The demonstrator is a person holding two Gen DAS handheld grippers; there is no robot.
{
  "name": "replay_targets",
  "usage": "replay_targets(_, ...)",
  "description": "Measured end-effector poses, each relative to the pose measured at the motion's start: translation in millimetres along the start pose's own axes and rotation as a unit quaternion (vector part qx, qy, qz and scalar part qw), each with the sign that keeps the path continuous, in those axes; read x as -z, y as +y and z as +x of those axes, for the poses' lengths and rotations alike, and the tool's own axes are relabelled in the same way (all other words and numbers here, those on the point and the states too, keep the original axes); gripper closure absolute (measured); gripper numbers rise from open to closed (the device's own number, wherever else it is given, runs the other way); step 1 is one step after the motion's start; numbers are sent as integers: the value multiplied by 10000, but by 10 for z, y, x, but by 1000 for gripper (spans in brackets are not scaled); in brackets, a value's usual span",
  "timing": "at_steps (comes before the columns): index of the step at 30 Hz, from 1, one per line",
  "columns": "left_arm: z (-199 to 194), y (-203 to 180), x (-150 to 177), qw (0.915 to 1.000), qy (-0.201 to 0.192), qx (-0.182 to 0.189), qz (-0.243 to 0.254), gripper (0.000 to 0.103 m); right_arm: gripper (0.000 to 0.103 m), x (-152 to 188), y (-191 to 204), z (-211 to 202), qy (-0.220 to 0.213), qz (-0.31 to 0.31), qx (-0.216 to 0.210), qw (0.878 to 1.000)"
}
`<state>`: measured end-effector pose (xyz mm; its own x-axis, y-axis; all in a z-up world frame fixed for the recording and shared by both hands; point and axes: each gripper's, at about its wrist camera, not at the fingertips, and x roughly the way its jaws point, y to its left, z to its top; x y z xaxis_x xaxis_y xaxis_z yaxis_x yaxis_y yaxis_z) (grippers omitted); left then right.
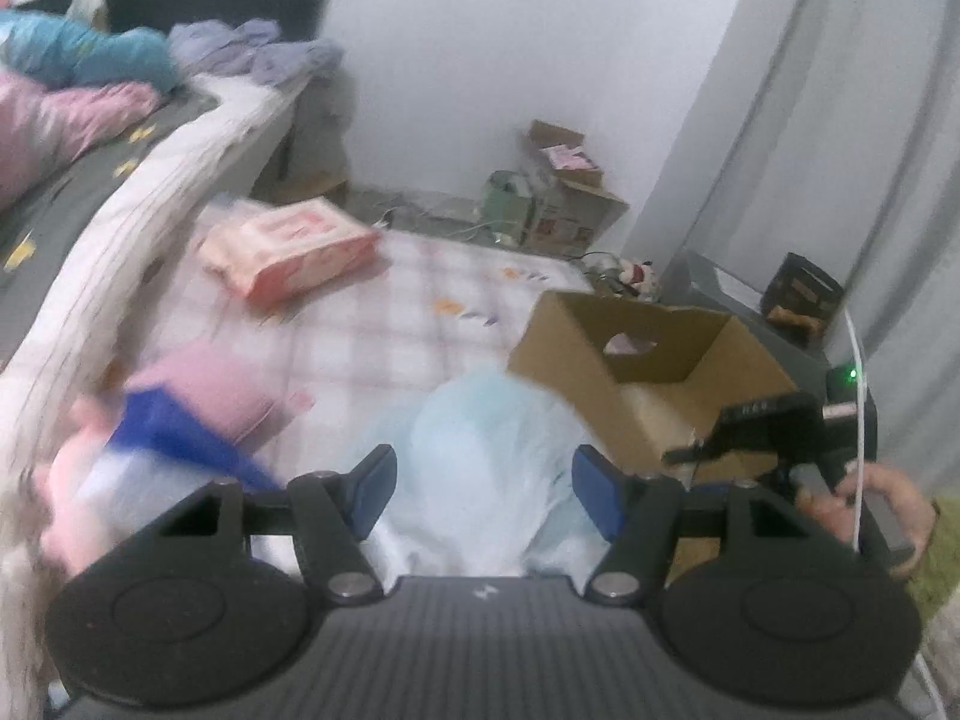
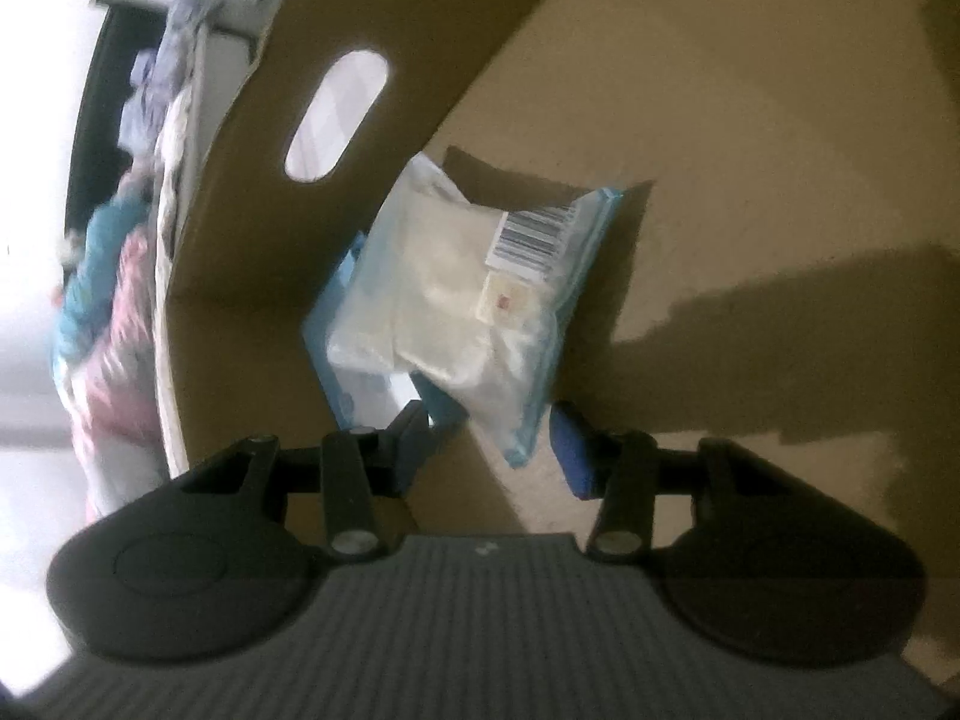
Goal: Organize soft objects
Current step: 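Carry the cotton bag with the right tool into the cardboard box and release, then move the right tool to the pink sponge pad and grasp it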
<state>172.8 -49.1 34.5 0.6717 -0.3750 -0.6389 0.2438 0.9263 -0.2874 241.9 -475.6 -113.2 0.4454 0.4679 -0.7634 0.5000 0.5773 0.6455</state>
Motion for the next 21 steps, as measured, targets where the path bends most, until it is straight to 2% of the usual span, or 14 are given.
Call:
replay_targets(2,-63,122,77,9999,1,-59,-159,37,65,11,58,40,-84,91,-53,9999)
replay_targets(6,-151,359,194,9989,4,-141,-457,37,67,34,203,125,-263,116,-58,9996)
replay_targets(14,-250,601,251,9976,-44,-234,-643,37,68,125,441,374,-193,94,16,9998)
replay_targets(21,-306,722,258,9973,-230,-373,-589,35,66,208,623,296,-304,-336,503,9977)
